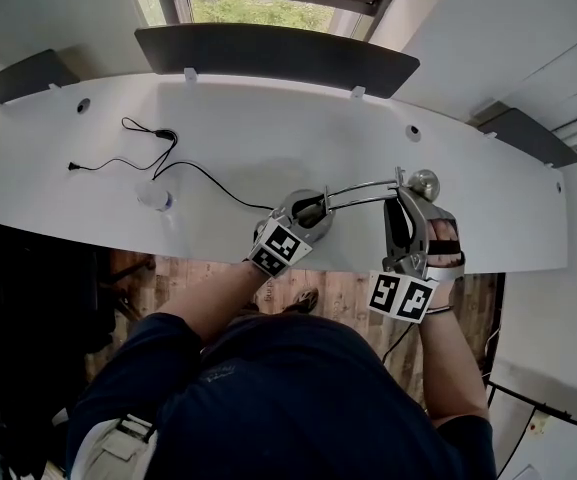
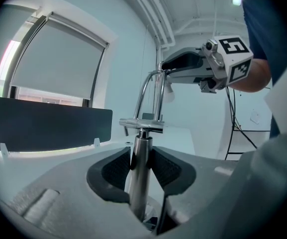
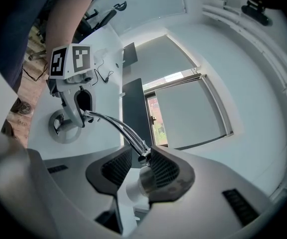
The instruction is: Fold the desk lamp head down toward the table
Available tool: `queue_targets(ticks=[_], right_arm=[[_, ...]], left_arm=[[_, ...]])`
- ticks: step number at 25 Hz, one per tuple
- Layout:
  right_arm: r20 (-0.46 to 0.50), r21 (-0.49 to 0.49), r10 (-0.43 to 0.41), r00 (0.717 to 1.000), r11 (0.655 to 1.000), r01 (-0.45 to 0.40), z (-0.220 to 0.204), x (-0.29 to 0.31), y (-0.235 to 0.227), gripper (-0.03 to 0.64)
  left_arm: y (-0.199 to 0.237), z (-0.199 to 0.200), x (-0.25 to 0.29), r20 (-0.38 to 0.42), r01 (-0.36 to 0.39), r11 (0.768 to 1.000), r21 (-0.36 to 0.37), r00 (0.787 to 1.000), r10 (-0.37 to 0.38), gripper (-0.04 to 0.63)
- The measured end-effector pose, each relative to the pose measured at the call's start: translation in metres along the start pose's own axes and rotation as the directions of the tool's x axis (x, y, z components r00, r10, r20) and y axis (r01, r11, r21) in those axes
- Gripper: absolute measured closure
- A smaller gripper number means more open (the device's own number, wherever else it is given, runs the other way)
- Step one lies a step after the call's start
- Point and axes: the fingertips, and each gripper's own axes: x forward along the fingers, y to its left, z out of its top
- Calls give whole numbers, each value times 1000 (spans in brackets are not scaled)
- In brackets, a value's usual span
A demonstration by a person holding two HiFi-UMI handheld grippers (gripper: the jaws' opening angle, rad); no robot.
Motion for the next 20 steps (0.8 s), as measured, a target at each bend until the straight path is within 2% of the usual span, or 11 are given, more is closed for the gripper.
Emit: queue_targets(ticks=[5,12,20], right_arm=[[-70,120,77,995,990,-68,-33,9,21,506],[-58,271,65,996,961,-47,-51,19,38,511],[-63,374,173,983,917,-138,-72,38,97,540]], left_arm=[[1,0,-2,11,-6,1000,-4,1000,6,465],[2,0,-3,9,-17,1000,-9,1000,17,465],[4,-2,-3,-4,-40,999,-16,999,40,465]])
